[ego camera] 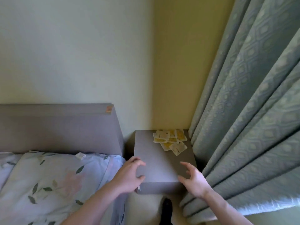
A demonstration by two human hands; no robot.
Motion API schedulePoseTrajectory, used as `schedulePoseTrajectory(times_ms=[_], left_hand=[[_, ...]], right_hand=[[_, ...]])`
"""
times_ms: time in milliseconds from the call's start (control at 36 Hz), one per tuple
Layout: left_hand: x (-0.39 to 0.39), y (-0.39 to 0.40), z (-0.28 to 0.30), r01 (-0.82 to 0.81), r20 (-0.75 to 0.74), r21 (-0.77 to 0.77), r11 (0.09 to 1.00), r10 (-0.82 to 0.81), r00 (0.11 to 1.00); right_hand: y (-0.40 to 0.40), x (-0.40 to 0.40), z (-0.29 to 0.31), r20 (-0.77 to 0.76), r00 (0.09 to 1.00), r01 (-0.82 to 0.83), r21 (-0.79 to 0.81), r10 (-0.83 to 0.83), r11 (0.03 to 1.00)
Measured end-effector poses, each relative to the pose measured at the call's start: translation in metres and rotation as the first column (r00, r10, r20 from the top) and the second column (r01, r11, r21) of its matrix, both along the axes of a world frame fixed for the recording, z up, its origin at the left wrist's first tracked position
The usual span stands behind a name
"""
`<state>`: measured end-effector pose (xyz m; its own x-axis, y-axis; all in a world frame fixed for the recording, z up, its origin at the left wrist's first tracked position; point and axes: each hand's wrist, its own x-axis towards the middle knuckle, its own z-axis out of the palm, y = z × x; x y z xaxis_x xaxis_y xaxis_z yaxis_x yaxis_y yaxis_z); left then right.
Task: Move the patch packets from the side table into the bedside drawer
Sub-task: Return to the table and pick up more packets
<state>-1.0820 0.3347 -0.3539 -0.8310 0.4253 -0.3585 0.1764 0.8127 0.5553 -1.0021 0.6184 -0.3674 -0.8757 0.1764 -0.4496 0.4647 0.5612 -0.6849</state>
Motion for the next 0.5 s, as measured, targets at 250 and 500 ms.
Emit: schedulePoseTrajectory(times_ms=[250, 500], left_hand=[[-0.122, 0.081, -0.066, -0.046, 0.068, -0.048, 0.998, 0.049, 0.996], [-0.23, 0.134, -0.176, 0.014, 0.135, -0.09, 0.996, -0.001, 0.991]], right_hand=[[0.064, -0.14, -0.071, 0.12, 0.99, 0.075, -0.023, -0.072, 0.997], [0.105, -0.244, -0.177, 0.149, 0.964, 0.215, 0.049, -0.22, 0.975]])
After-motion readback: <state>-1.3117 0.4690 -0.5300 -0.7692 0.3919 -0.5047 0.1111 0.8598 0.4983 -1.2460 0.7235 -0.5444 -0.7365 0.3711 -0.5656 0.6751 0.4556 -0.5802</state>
